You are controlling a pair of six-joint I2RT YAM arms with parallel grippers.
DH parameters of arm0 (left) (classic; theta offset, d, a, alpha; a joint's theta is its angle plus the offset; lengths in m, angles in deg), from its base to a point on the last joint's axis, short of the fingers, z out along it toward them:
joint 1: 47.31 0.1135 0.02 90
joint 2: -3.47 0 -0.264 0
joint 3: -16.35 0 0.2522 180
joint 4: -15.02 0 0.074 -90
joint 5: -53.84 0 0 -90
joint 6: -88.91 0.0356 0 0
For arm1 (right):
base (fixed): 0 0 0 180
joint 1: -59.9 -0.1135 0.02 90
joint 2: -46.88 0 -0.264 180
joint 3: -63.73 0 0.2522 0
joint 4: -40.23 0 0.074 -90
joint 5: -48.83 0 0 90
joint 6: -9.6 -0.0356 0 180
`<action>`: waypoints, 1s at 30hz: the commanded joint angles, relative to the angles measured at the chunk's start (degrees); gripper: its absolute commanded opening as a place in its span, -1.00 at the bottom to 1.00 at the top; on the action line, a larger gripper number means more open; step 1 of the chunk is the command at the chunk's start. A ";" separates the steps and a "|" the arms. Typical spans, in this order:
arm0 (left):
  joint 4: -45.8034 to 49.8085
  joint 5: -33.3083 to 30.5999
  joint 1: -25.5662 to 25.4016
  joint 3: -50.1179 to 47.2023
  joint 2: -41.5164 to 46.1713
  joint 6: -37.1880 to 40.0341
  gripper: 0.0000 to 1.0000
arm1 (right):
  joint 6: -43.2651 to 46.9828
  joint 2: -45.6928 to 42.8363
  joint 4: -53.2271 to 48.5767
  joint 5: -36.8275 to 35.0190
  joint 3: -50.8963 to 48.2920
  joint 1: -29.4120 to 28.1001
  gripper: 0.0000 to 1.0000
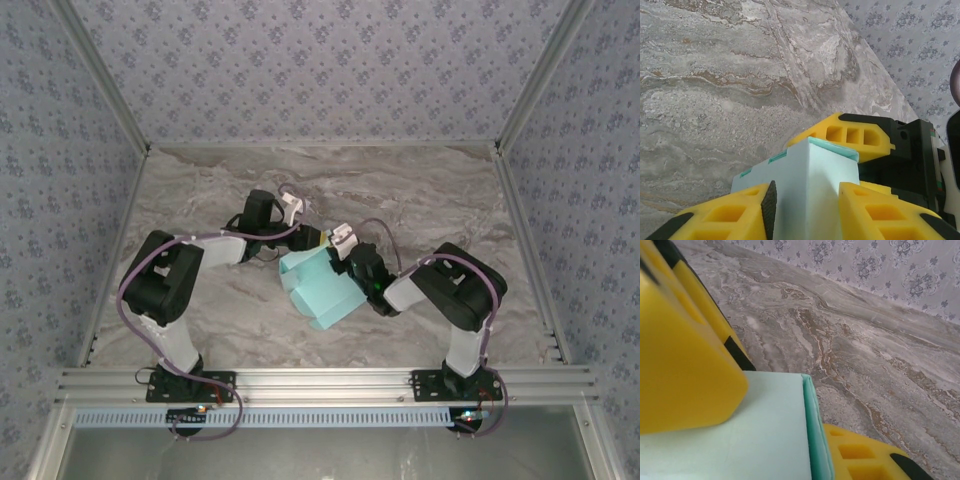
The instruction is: Fold the paper box
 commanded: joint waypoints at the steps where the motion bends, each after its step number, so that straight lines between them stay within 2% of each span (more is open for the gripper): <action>1: 6.10 0.00 1.46 0.21 1.21 1.59 -0.18 | -1.49 -0.35 0.11 -1.02 -0.52 0.70 -0.32; 4: 7.41 0.07 1.69 0.75 2.77 1.93 -0.07 | -0.94 -2.34 -0.25 -0.05 -2.15 0.32 -0.10; 7: 7.89 -0.53 1.80 0.33 4.87 1.73 0.07 | -0.46 -4.92 -0.56 0.64 -4.40 0.18 -0.04; 10: 8.96 -1.84 2.21 -0.39 7.94 2.03 0.19 | 0.32 -8.23 -2.08 1.63 -6.85 0.08 -0.03; 15: 13.59 -5.36 2.57 -0.82 13.84 3.22 0.22 | 2.01 -14.77 -4.41 4.08 -11.74 -0.53 -0.03; 17: 16.05 -8.57 2.57 -1.73 16.61 3.77 0.23 | 3.39 -17.42 -6.32 5.78 -13.16 -1.54 -0.03; 22: 20.25 -20.34 2.67 -7.41 23.26 4.26 0.23 | 12.18 -23.37 -16.33 11.38 -12.58 -9.84 -0.04; 26: 19.43 -21.62 2.66 -12.60 24.73 2.52 0.23 | 19.29 -24.56 -20.52 18.04 -10.83 -17.01 -0.06; 30: 16.56 -20.54 2.66 -16.25 24.51 0.08 0.21 | 20.58 -23.33 -21.41 18.65 -7.75 -21.31 0.00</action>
